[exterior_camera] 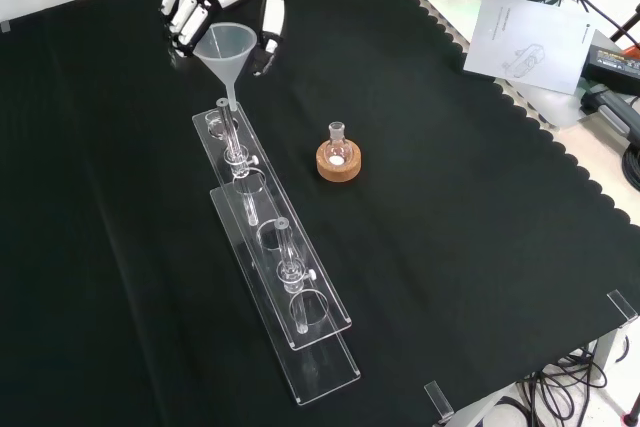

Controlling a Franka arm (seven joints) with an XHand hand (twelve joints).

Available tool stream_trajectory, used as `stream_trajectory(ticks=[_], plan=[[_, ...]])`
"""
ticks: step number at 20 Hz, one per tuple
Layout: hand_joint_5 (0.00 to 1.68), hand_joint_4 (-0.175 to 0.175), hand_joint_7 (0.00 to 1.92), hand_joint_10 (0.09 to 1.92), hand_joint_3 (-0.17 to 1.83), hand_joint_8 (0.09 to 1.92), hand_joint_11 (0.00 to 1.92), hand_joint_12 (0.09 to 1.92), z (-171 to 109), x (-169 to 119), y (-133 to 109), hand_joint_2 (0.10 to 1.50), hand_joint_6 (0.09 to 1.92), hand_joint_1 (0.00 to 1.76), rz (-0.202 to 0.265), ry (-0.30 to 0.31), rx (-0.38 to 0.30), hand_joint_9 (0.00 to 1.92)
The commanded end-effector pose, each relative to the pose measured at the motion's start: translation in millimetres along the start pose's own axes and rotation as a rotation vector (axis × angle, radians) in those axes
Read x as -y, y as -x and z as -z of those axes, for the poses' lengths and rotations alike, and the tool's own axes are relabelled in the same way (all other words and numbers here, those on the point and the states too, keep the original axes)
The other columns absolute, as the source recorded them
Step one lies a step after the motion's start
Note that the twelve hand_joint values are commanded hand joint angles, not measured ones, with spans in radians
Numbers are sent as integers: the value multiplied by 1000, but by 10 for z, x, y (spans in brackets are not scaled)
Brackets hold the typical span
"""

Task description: Put the funnel back on the funnel stand.

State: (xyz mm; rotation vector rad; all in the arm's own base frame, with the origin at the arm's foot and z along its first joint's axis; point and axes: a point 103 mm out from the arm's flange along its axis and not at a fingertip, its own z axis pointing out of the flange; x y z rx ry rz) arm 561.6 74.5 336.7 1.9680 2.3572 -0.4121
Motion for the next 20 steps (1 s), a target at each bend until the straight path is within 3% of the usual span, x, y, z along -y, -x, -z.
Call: stream_trajectory(ticks=[1,20], plan=[[587,-29,630,432,502,677,713,1211,-207,-128,-31,797,490,794,8,-19,-12,1057],[578,-29,622,432,505,678,703,1216,-399,-375,24,796,502,797,17,-28,-18,1048]])
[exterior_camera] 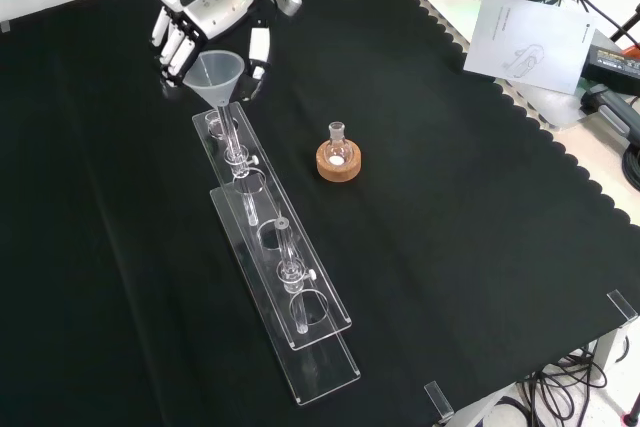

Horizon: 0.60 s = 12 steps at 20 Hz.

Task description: Put the funnel back on the funnel stand.

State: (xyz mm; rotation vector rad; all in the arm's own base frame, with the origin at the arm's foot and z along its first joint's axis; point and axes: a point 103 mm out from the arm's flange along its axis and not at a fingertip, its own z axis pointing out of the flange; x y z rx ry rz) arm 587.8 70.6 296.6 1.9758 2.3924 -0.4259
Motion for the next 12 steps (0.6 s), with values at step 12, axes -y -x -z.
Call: stream_trajectory(ticks=[12], plan=[[568,-29,613,432,505,680,698,1219,-211,-122,-56,792,506,796,16,-43,-6,1035]])
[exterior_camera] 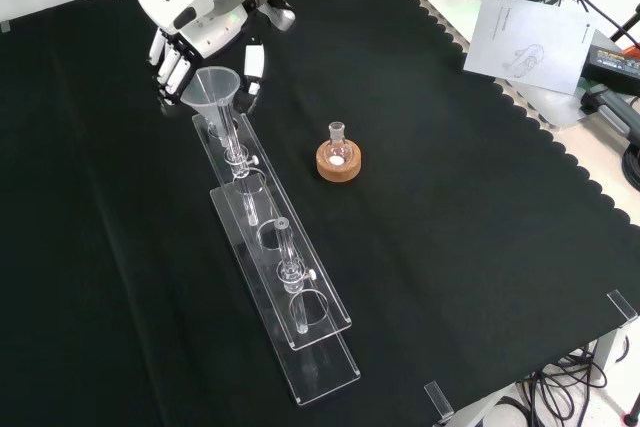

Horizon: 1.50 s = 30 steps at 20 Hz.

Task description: Put the funnel back on the funnel stand.

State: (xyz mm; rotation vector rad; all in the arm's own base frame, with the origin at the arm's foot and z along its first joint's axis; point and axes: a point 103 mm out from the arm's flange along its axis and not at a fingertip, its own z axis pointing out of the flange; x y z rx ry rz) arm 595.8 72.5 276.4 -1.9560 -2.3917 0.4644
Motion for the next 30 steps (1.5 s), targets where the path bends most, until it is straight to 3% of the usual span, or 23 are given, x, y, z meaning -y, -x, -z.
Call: stream_trajectory(ticks=[1,10,16,19,23,30], plan=[[564,-29,610,431,505,679,697,1219,-40,-4,-32,790,505,795,4,-8,0,1031],[459,-34,525,442,504,696,652,1236,-112,-13,-104,763,435,764,18,-46,-10,915],[265,-29,131,638,362,682,374,1392,-56,108,-78,665,102,583,33,-44,-30,418],[197,-23,32,734,270,659,271,1452,-3,221,-73,660,87,514,27,-30,-34,271],[175,-20,4,767,228,652,229,1470,102,442,-55,660,87,486,5,0,-31,219],[216,-28,69,753,206,671,250,1469,340,1023,57,684,87,502,-60,56,-52,295]])
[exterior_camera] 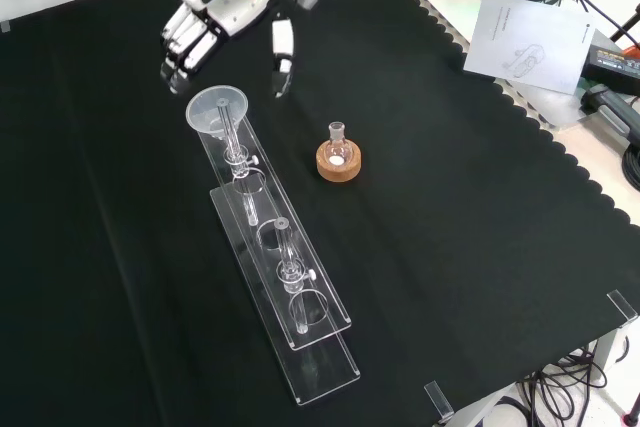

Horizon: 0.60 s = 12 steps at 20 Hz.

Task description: Put the funnel back on the funnel stand.

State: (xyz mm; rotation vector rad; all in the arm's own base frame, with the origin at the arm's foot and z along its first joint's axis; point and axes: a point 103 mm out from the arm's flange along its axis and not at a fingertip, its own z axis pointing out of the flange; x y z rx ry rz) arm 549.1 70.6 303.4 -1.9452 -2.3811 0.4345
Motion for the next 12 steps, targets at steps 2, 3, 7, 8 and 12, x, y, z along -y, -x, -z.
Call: stream_trajectory(ticks=[2,3,7,8,12], plan=[[222,-28,89,751,206,677,253,1467,203,661,109,689,87,507,-82,67,-49,305],[225,-28,98,741,203,676,257,1463,207,717,113,693,87,509,-88,72,-53,313],[232,-29,115,724,198,674,266,1457,197,1025,161,703,87,516,-125,88,-68,335],[235,-29,118,724,198,674,268,1457,189,1081,174,705,87,518,-132,89,-68,341],[240,-30,125,720,198,676,275,1456,131,1275,207,710,87,524,-155,88,-78,352]])
